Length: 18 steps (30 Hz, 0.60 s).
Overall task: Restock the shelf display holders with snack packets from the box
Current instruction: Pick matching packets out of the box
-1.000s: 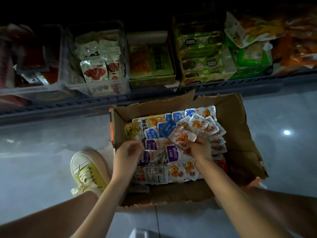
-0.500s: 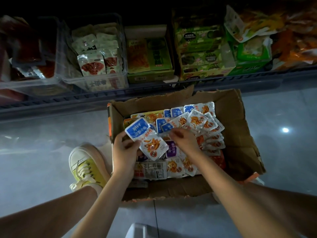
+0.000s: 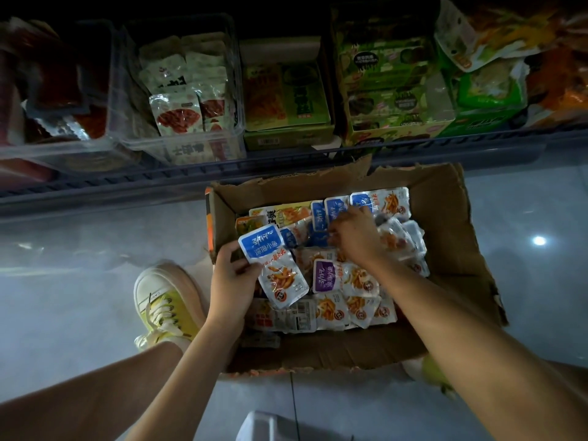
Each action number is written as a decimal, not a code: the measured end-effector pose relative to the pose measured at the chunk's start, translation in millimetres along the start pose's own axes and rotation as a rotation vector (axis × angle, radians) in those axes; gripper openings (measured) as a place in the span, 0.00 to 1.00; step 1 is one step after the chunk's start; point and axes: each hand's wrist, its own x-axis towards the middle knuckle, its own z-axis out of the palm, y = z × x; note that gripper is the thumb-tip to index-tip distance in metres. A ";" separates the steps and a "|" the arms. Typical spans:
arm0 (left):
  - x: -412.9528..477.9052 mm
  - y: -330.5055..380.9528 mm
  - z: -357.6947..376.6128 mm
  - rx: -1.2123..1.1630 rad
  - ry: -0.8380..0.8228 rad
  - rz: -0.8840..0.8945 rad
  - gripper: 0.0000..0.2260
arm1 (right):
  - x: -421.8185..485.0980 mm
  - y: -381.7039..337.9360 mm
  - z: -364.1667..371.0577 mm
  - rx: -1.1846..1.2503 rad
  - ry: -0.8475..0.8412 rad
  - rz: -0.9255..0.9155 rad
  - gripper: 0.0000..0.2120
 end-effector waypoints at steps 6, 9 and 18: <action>-3.3 6.2 4.6 0.109 -0.004 0.058 0.17 | -43.8 3.1 -70.4 0.579 0.353 0.339 0.07; -8.0 8.6 8.7 0.152 -0.021 0.070 0.16 | -60.4 -9.5 -98.5 1.103 0.217 0.627 0.07; -38.4 25.1 31.5 -0.224 -0.174 -0.134 0.08 | -84.9 -73.1 -77.2 1.374 0.073 0.784 0.10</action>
